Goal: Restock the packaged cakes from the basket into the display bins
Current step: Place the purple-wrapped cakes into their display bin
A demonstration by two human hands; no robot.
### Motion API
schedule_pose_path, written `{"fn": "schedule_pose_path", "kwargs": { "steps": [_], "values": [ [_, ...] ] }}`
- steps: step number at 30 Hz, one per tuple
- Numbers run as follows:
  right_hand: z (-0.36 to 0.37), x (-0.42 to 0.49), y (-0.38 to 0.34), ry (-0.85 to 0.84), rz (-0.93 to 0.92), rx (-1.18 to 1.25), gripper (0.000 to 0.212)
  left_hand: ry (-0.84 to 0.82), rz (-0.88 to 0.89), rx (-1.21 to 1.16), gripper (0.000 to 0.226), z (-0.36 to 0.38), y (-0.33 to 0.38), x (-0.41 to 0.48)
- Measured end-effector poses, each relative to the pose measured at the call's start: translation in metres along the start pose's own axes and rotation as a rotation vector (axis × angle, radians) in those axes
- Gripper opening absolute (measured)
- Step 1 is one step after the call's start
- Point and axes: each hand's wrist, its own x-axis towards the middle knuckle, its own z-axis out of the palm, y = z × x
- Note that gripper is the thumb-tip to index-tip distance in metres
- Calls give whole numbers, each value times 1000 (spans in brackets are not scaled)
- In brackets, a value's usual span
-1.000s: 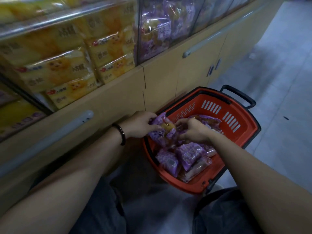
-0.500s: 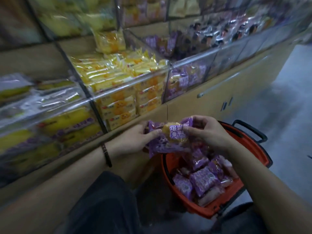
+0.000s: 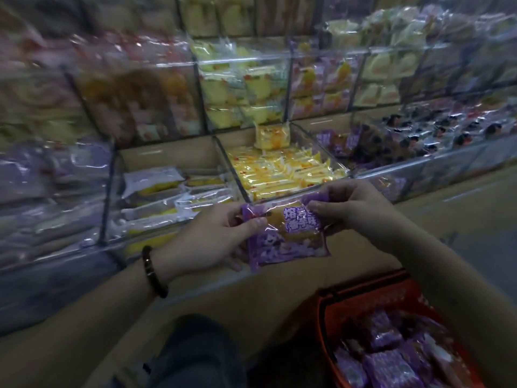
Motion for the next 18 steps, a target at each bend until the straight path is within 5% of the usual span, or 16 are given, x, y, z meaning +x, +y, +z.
{"fn": "schedule_pose_path", "kwargs": {
  "steps": [4, 18],
  "values": [
    [37, 18, -26, -28, -66, 16, 8, 130, -11, -66, 13, -31, -6, -30],
    [155, 65, -104, -312, -144, -60, 34, 376, -10, -27, 8, -154, -6, -97]
  ]
}}
